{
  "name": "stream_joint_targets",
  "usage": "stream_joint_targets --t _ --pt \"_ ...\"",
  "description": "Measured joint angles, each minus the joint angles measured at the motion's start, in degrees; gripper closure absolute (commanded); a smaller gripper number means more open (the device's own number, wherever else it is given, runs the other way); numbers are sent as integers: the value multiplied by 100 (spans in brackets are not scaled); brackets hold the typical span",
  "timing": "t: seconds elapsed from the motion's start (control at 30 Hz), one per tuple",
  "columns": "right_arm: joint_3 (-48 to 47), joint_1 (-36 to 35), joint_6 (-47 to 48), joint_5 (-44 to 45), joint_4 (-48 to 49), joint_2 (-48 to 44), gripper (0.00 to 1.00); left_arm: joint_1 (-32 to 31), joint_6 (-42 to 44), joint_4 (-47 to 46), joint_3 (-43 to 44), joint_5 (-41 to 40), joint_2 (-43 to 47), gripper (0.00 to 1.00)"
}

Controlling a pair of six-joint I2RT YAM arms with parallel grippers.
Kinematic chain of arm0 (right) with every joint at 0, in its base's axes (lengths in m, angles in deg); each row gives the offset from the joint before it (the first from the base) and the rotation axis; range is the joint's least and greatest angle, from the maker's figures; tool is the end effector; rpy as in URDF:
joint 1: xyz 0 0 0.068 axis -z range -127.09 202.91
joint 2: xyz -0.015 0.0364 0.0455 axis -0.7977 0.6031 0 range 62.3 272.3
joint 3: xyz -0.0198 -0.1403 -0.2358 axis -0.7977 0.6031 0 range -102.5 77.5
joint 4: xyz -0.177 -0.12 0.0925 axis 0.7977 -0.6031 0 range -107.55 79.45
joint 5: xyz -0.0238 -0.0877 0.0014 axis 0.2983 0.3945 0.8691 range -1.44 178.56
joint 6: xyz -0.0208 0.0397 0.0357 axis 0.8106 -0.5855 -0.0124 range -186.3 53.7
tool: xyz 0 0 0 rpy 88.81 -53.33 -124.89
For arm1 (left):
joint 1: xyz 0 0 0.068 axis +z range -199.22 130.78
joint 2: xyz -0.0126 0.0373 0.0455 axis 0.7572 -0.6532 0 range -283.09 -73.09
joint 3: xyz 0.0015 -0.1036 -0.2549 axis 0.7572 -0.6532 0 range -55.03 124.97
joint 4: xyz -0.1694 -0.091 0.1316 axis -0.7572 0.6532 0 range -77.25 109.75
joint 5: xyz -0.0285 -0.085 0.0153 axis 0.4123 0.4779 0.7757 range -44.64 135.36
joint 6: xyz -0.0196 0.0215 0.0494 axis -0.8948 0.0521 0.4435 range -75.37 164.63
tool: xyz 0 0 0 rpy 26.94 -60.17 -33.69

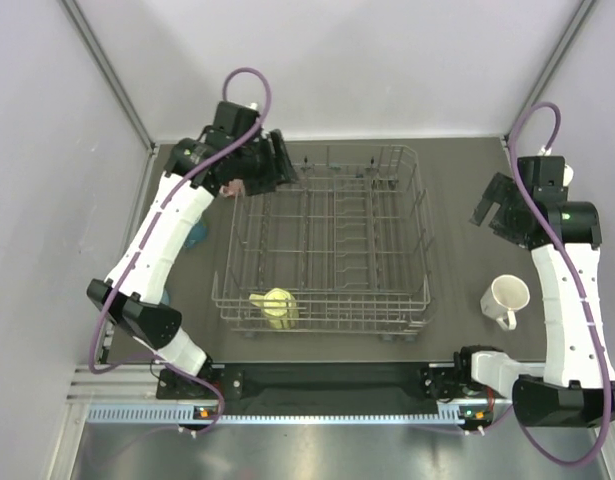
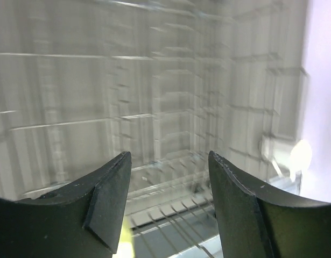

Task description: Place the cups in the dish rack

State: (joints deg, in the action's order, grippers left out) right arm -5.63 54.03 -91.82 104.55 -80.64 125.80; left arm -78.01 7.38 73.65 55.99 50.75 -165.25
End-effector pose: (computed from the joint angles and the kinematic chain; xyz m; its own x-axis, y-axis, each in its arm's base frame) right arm 0.1546 -0.0142 0.3933 -0.6121 0.4262 -0.6662 0.5073 0.8578 0.0827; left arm 0.2597 -0.1471 0.4292 -0.7944 -0.2510 -0.5531 0.0751 0.8630 -0.4996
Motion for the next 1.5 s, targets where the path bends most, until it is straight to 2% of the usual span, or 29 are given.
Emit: stream_joint_targets --t 0.1,0.27,0.4,0.7,0.93,1.2,1.5 --pt "-46 9 35 -140 -70 72 0 529 33 192 0 -203 0 36" --pt "-269 15 179 -407 -177 415 0 1314 -55 796 0 -1287 -9 36" --pt "-459 15 323 -564 -278 693 0 1753 -52 1003 2 -1843 -81 37" --pt "-487 15 341 -1530 -254 815 0 2605 463 859 -83 -1985 -597 41" --pt "-551 -48 409 -2181 -221 1091 0 2771 1097 466 -269 -1980 -1298 42" --pt "-1082 -225 570 -2302 -140 1351 0 2763 1453 184 -358 -1989 -1947 43" --pt "-1231 -225 597 -2369 -76 1429 0 2763 1469 162 -457 -2175 -2459 54"
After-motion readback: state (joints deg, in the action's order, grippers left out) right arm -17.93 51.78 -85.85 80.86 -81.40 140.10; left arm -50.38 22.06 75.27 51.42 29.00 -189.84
